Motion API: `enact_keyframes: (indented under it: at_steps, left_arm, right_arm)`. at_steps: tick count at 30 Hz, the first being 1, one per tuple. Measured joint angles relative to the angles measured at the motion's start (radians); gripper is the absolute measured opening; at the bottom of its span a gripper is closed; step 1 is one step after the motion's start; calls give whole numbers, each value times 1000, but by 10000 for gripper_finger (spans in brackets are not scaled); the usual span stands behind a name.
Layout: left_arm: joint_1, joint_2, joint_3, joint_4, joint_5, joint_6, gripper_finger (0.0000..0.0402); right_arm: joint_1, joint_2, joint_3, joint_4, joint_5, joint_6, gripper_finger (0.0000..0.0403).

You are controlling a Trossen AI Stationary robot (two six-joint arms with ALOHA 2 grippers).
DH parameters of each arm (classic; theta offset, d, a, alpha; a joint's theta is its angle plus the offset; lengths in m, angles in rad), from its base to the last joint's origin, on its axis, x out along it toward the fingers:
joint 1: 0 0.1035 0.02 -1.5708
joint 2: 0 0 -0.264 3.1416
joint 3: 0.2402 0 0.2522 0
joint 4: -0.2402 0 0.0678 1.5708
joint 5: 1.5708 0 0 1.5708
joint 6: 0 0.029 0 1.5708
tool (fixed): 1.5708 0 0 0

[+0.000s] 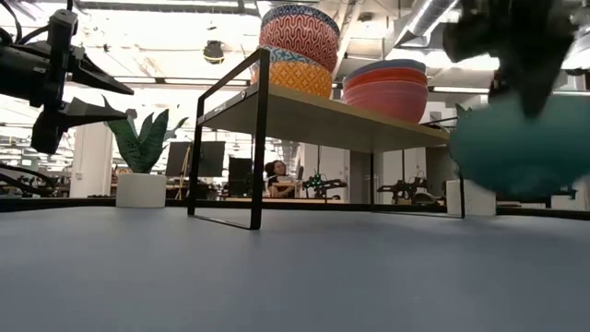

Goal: Place and stack bowls onto a shelf
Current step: Stack the green bowl on top of the blue bowl on the shelf

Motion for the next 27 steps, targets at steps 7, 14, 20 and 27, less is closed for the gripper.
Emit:
enact_keyframes:
  at_steps: [7, 14, 20, 27]
  left_arm:
    - [0, 0, 0, 0, -1, 13, 165]
    - [0, 0, 0, 0, -1, 21, 165]
    - [0, 0, 0, 0, -1, 28, 165]
    - [0, 0, 0, 0, -1, 28, 165]
  right_arm:
    - [4, -99, 343, -105, -67, -32, 24]
    - [-6, -129, 725, -75, 93, -265, 24]
    - [-55, -96, 880, -38, 490, -671, 24]
    - [-247, 20, 884, -87, 512, -919, 24]
